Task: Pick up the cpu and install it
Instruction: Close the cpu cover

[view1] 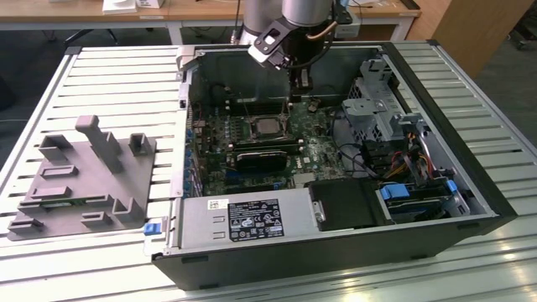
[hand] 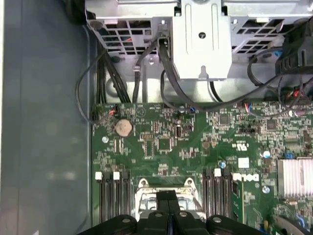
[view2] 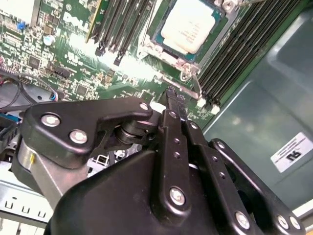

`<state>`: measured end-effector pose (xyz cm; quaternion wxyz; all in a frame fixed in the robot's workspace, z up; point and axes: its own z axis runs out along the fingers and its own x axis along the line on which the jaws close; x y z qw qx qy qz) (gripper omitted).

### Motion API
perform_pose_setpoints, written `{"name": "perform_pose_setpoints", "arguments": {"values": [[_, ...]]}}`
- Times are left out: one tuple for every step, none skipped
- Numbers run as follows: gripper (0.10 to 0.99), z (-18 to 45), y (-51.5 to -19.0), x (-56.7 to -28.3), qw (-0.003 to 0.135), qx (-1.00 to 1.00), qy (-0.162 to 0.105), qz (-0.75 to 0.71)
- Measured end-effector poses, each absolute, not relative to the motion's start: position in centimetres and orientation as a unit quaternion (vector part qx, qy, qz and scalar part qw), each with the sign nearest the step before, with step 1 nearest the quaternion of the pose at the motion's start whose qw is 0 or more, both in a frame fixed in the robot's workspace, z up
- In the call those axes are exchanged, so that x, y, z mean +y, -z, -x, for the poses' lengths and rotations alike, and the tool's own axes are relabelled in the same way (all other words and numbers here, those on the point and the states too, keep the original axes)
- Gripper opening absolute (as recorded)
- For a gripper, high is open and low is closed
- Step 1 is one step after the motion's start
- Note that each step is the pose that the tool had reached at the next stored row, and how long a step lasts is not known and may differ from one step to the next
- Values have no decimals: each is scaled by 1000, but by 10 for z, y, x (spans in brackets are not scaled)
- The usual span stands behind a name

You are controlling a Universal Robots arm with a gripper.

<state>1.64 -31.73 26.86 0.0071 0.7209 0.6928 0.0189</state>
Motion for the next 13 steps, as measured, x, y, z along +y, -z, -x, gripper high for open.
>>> {"name": "perform_pose_setpoints", "arguments": {"values": [[106, -18, -268, -317, 7, 693, -19, -721], [106, -19, -267, -317, 7, 693, -19, -721], [106, -19, -265, -317, 7, 693, -19, -721], [106, -20, -263, -317, 7, 693, -19, -721], [106, -20, -262, -317, 7, 693, -19, -721], [106, -20, -260, -317, 7, 693, -19, -721], [106, -20, -258, -317, 7, 693, -19, -721], [106, -20, -256, -317, 7, 693, -19, -721], [106, -20, -255, -317, 7, 693, -19, -721], [106, -20, -255, -317, 7, 693, -19, -721], [106, -19, -254, -317, 7, 693, -19, -721], [106, -17, -254, -317, 7, 693, -19, -721], [106, -16, -254, -317, 7, 693, -19, -721]]}}
